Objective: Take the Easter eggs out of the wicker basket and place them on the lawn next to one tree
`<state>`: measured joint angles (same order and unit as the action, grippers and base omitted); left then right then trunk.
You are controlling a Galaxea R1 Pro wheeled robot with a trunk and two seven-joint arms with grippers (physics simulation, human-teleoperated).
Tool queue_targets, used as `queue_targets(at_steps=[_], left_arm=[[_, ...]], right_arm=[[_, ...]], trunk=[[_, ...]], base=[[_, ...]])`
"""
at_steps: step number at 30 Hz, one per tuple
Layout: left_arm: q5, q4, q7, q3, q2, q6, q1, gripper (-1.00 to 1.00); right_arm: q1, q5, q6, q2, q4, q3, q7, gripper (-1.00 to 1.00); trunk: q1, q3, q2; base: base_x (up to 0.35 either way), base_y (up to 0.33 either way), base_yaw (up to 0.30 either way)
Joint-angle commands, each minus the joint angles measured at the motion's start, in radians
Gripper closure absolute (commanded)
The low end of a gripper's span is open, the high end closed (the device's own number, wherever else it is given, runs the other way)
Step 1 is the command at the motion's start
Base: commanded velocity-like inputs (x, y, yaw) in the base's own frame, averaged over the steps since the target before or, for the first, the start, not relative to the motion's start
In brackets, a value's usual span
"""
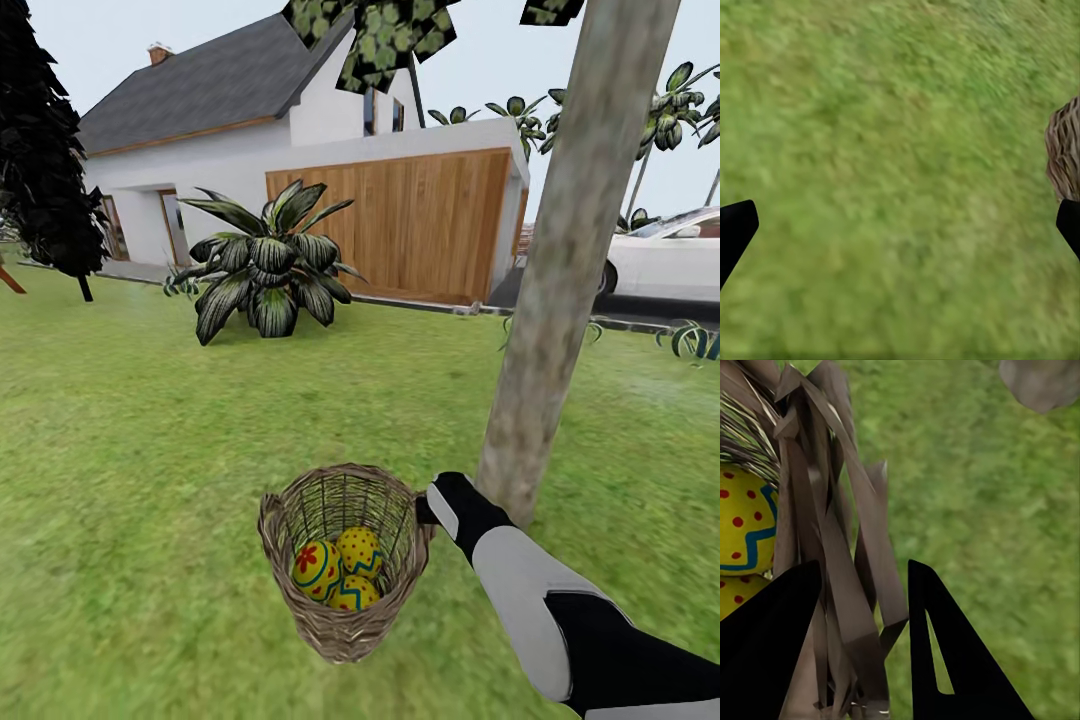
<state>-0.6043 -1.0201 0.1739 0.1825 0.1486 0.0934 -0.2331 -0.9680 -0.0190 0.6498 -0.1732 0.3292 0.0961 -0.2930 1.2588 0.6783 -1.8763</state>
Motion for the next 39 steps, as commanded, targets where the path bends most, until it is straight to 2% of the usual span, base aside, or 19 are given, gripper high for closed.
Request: queue_targets(at_steps=[1, 39], left_arm=[[-0.01, 0.0, 0.006, 0.0, 0.0, 0.0, 0.0, -1.0], [-0.009, 0.005, 0.006, -0.002, 0.0, 0.0, 0.0, -1.0]], right_arm=[[-0.001, -0.009, 0.001, -0.001, 0.002, 0.01, -0.003, 1.0], [0.0, -0.009, -0.001, 0.0, 0.002, 0.013, -0.006, 1.0]], trunk=[[0.004, 0.004, -0.008], [0.15, 0.123, -0.274]], base=[[0.0, 0.0, 0.0], [0.0, 0.0, 0.0]])
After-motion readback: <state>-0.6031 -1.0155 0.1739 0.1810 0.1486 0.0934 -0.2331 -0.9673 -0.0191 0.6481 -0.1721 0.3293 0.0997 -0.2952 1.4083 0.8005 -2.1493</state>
